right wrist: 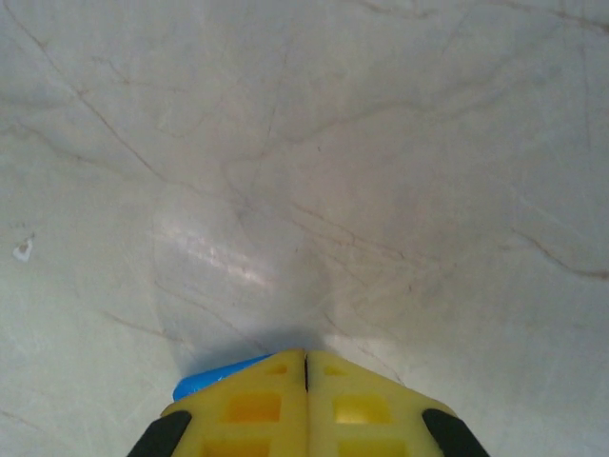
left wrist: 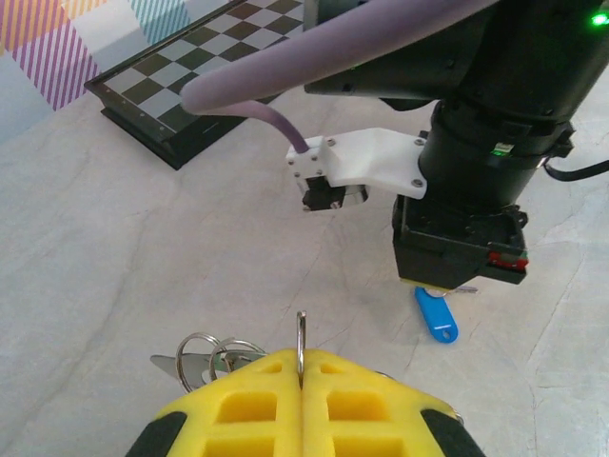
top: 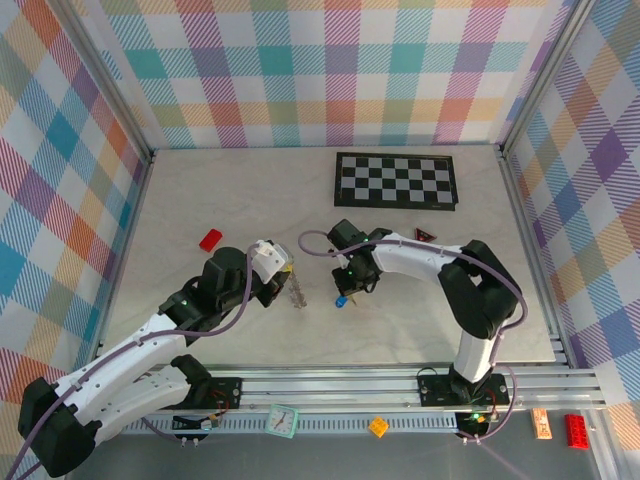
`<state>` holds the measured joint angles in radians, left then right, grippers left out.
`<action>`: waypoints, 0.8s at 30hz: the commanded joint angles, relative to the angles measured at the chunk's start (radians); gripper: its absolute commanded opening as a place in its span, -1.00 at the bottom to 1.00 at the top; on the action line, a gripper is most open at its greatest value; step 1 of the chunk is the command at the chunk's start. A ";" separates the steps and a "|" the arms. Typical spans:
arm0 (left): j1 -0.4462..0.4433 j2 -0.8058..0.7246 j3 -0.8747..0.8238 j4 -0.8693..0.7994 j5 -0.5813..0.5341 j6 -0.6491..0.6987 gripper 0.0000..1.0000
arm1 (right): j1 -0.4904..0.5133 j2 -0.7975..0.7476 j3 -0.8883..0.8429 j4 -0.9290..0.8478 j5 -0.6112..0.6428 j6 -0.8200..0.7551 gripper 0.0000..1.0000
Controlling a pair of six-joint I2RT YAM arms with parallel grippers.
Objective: Put the keys on the keyring
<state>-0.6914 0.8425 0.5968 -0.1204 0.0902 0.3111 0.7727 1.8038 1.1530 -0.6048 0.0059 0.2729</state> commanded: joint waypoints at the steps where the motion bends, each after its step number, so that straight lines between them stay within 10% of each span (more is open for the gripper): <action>1: -0.002 -0.001 0.000 0.051 0.022 0.017 -1.00 | 0.004 0.021 0.037 -0.001 -0.014 0.018 -0.95; 9: -0.003 0.004 -0.002 0.047 0.018 0.020 -1.00 | 0.003 0.039 0.044 -0.020 -0.006 0.020 -0.62; 24: -0.007 0.008 0.000 0.044 0.019 0.024 -1.00 | 0.003 0.040 0.044 -0.047 -0.003 0.009 -0.64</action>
<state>-0.6926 0.8558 0.5968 -0.1207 0.0898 0.3271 0.7727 1.8256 1.1728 -0.6243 0.0063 0.2825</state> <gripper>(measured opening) 0.043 0.184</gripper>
